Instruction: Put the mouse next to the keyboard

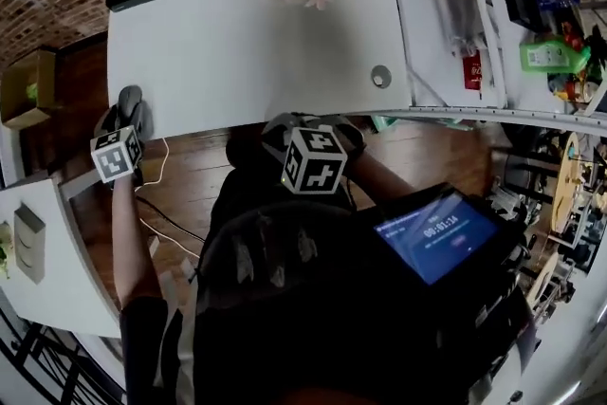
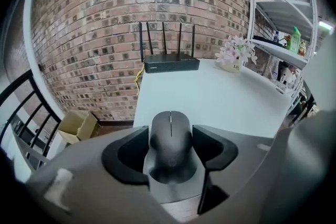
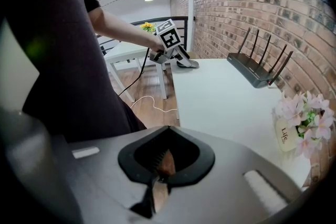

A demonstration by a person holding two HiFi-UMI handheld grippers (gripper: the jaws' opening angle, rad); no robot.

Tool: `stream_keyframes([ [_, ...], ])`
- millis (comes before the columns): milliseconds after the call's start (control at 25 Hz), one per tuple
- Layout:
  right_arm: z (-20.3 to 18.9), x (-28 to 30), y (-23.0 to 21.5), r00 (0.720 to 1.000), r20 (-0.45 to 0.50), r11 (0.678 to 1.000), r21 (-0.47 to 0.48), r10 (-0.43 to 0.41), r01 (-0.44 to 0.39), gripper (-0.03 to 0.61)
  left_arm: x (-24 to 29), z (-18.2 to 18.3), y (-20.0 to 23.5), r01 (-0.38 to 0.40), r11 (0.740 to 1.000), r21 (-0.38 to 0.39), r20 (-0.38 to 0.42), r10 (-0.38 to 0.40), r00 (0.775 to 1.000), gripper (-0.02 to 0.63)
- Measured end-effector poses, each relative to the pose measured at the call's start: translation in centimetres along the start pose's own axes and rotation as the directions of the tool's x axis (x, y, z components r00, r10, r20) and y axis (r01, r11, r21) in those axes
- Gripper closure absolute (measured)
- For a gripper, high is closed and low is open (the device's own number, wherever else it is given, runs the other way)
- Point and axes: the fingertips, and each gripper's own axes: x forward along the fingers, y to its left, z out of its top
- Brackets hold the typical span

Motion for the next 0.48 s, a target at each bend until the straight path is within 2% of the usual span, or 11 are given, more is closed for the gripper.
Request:
stream_keyframes([
  [160, -0.1, -0.3, -0.5, 0.999, 0.038, 1.000, 0.014, -0.010, 0.009, 0.572, -0.9, 1.3, 0.4, -0.039, 0.999, -0.005, 0.046, 0.039, 0.998, 0.342],
  [280, -0.2, -0.4, -0.8, 0.998, 0.063, 1.000, 0.021, -0.016, 0.015, 0.572, -2.3, 2.9, 0.1, -0.039, 0.999, -0.015, 0.092, 0.040, 0.995, 0.342],
  [400, -0.1, -0.8, -1.2, 0.995, 0.100, 0.999, 0.028, -0.022, 0.019, 0.572, -4.2, 5.7, -0.6, -0.042, 0.999, -0.013, 0.171, 0.043, 0.984, 0.342],
  [480, 0.2, -1.5, -1.8, 0.989, 0.142, 0.998, 0.050, -0.034, 0.028, 0.573, -5.6, 7.9, -1.5, -0.043, 0.999, -0.014, 0.243, 0.045, 0.969, 0.344],
])
